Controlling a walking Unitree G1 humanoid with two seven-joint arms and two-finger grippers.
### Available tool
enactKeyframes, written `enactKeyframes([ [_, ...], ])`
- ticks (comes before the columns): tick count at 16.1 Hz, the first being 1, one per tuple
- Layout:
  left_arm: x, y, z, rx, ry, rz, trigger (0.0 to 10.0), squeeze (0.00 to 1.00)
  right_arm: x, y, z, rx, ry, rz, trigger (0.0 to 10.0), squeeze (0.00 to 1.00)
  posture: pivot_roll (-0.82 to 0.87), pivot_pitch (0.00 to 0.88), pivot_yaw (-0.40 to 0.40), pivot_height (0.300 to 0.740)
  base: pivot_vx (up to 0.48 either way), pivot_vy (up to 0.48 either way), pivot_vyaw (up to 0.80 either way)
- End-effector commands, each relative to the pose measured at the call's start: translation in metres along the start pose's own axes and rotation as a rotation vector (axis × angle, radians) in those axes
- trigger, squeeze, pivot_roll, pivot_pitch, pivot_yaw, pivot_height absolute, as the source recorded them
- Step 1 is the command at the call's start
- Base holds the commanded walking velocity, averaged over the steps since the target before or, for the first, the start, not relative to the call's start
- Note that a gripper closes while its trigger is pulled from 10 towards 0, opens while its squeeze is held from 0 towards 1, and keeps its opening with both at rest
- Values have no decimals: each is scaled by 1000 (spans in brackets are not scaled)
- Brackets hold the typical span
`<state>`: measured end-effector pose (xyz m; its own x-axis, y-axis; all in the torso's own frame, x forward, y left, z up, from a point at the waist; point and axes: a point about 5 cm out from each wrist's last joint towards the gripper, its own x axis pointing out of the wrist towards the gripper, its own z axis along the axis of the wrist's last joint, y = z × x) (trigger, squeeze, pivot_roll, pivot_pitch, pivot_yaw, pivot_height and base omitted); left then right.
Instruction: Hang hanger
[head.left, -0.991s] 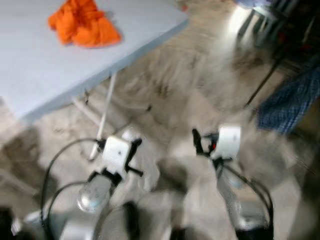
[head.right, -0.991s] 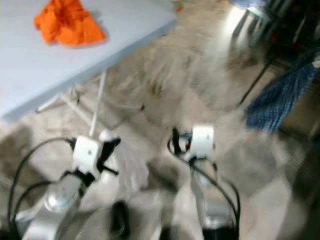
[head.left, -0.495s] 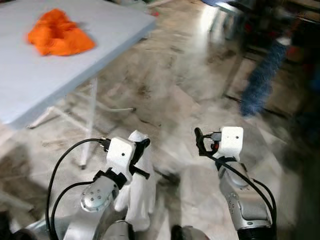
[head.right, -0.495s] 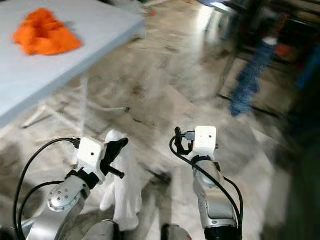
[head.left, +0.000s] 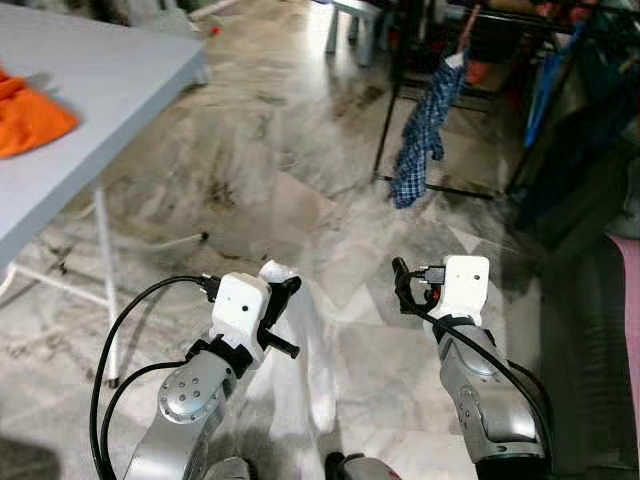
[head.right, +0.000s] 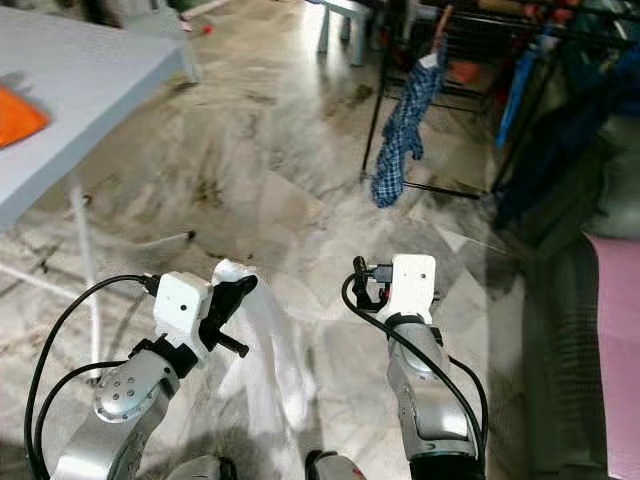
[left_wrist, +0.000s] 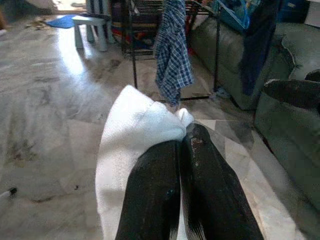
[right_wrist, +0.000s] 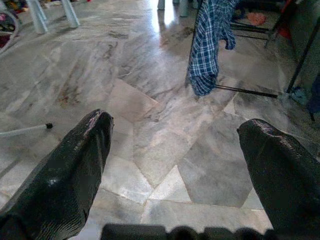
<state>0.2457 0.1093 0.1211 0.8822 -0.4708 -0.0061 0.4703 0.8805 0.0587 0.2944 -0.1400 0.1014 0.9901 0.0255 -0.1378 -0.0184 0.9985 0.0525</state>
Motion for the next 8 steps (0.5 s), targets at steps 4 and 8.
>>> enactKeyframes([
  [4, -1, 8, -11, 12, 15, 40, 10000, 0, -2, -3, -4, -11, 6, -4, 10000, 0, -19, 178, -47, 740, 303, 250, 0],
  [8, -2, 27, -26, 14, 57, 144, 10000, 0, 3, -19, 1, -38, -15, -37, 10000, 0, -37, 123, -36, 740, 303, 254, 0],
])
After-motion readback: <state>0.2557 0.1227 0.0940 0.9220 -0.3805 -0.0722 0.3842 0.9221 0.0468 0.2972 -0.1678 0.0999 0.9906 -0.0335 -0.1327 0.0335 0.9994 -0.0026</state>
